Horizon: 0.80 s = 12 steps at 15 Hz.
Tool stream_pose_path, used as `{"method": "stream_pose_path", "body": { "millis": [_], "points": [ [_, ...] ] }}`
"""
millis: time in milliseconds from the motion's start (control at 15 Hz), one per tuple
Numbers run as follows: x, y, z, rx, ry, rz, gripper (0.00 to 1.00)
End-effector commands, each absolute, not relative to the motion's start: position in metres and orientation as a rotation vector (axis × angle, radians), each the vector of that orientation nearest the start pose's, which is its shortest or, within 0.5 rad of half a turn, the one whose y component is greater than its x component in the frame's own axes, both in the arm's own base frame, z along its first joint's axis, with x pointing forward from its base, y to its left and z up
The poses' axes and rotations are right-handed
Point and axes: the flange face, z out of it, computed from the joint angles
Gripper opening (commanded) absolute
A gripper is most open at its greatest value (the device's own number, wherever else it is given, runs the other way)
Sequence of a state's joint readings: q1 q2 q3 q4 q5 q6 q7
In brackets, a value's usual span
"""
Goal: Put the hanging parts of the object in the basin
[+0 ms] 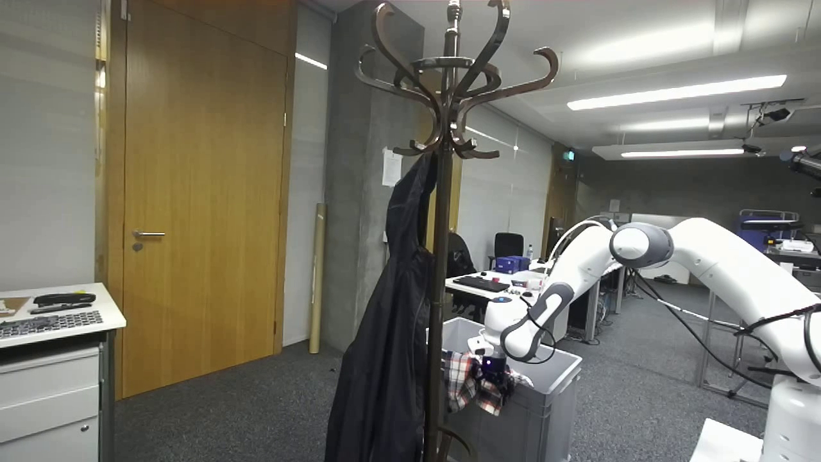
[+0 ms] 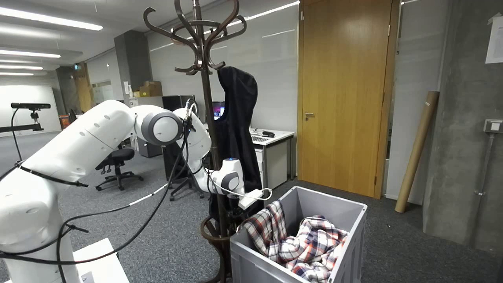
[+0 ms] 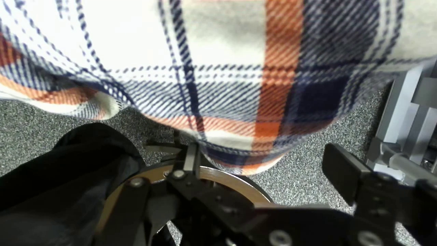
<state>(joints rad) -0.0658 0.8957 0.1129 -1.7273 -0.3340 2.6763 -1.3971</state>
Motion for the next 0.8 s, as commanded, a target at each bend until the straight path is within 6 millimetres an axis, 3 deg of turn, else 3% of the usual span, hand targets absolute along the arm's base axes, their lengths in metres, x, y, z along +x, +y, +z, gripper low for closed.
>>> {"method": "stream_pose_path", "body": {
  "millis": [0, 533, 600, 733],
  "points": [
    [0.662, 0.033, 0.074, 1.967, 2.297, 0.003, 0.67],
    [0.674, 0.037, 0.092, 1.976, 2.27, 0.038, 0.06],
    [0.676, 0.037, 0.098, 1.979, 2.26, 0.049, 0.0],
    [0.681, 0.036, 0.111, 1.994, 2.236, 0.067, 0.0]
  ]
}}
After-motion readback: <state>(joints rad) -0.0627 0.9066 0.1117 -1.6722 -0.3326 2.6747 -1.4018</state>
